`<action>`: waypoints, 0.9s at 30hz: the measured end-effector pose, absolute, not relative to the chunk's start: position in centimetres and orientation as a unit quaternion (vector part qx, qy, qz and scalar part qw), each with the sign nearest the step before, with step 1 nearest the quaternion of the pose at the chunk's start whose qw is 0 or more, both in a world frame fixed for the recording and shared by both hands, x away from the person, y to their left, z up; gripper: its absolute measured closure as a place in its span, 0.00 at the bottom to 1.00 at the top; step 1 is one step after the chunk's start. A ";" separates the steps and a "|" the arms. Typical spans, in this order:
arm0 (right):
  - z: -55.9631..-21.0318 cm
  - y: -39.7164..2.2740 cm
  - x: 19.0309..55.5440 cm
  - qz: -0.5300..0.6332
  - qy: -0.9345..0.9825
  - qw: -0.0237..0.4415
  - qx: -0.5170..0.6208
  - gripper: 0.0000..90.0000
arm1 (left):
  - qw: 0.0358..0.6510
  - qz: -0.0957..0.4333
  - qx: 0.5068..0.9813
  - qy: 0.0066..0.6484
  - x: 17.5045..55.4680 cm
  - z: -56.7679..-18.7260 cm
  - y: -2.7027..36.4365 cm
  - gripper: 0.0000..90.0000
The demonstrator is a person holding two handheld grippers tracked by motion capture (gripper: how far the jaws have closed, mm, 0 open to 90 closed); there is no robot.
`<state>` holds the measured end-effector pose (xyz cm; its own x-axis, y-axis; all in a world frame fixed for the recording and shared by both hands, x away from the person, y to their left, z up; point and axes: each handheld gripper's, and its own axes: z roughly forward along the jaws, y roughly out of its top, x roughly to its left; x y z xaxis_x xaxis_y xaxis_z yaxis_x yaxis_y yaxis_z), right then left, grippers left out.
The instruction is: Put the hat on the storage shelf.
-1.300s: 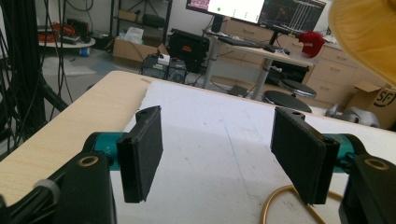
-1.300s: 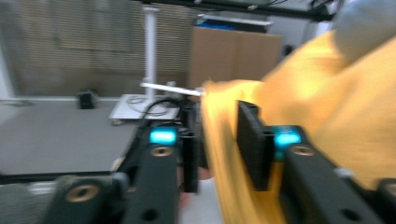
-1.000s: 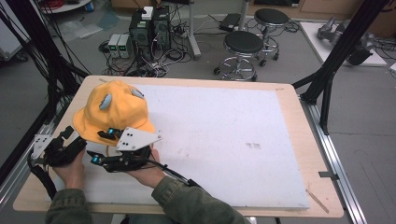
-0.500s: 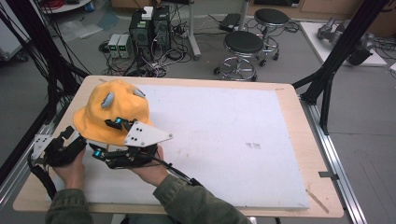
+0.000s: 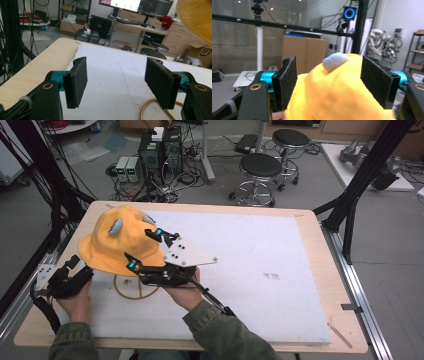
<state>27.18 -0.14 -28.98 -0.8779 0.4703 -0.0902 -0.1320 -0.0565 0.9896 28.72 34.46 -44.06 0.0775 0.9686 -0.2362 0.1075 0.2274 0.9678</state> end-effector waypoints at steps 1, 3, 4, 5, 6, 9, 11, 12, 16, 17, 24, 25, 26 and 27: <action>-28.8 -0.6 27.2 0.715 0.652 0.216 0.131 0.32 | 0.552 0.390 0.484 0.556 28.7 -44.1 34.5 0.39; -28.6 -1.5 27.2 0.714 0.650 0.225 0.134 0.32 | 0.552 0.391 0.483 0.556 28.7 -44.0 34.5 0.39; -28.6 -1.9 27.1 0.712 0.649 0.231 0.135 0.32 | 0.551 0.391 0.483 0.556 28.7 -44.0 34.5 0.39; -28.5 -2.4 27.1 0.712 0.648 0.236 0.136 0.32 | 0.551 0.392 0.483 0.556 28.7 -44.0 34.5 0.39; -28.4 -2.8 27.0 0.711 0.647 0.239 0.139 0.32 | 0.551 0.392 0.483 0.556 28.7 -44.0 34.5 0.39; -28.3 -4.1 27.0 0.707 0.644 0.252 0.147 0.32 | 0.550 0.391 0.486 0.555 28.6 -44.0 34.4 0.39; -28.3 -5.1 27.1 0.705 0.641 0.261 0.153 0.32 | 0.551 0.391 0.486 0.555 28.6 -44.0 34.4 0.39; -28.4 -5.5 27.1 0.705 0.639 0.264 0.158 0.32 | 0.550 0.391 0.486 0.555 28.6 -44.0 34.3 0.39; -28.5 -7.4 27.3 0.698 0.641 0.263 0.182 0.32 | 0.550 0.392 0.487 0.554 28.6 -44.0 34.3 0.39; -28.5 -7.8 27.4 0.696 0.642 0.262 0.188 0.32 | 0.551 0.392 0.486 0.554 28.6 -44.0 34.3 0.39; -28.6 -10.8 27.7 0.685 0.636 0.272 0.229 0.31 | 0.550 0.391 0.488 0.553 28.6 -44.0 34.3 0.39; -28.6 -11.2 27.7 0.684 0.634 0.277 0.232 0.31 | 0.550 0.391 0.488 0.554 28.6 -44.0 34.3 0.39; -28.6 -11.7 27.7 0.683 0.632 0.282 0.236 0.31 | 0.550 0.391 0.488 0.554 28.6 -44.0 34.3 0.39; -28.5 -12.1 27.6 0.682 0.629 0.287 0.239 0.30 | 0.550 0.391 0.488 0.554 28.6 -44.0 34.3 0.39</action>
<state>27.60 -12.13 -28.53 -0.7210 0.6921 -0.0342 -0.0898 -0.0445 0.9950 28.60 34.27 -43.99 0.0815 0.9704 -0.2274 0.1112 0.2179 0.9696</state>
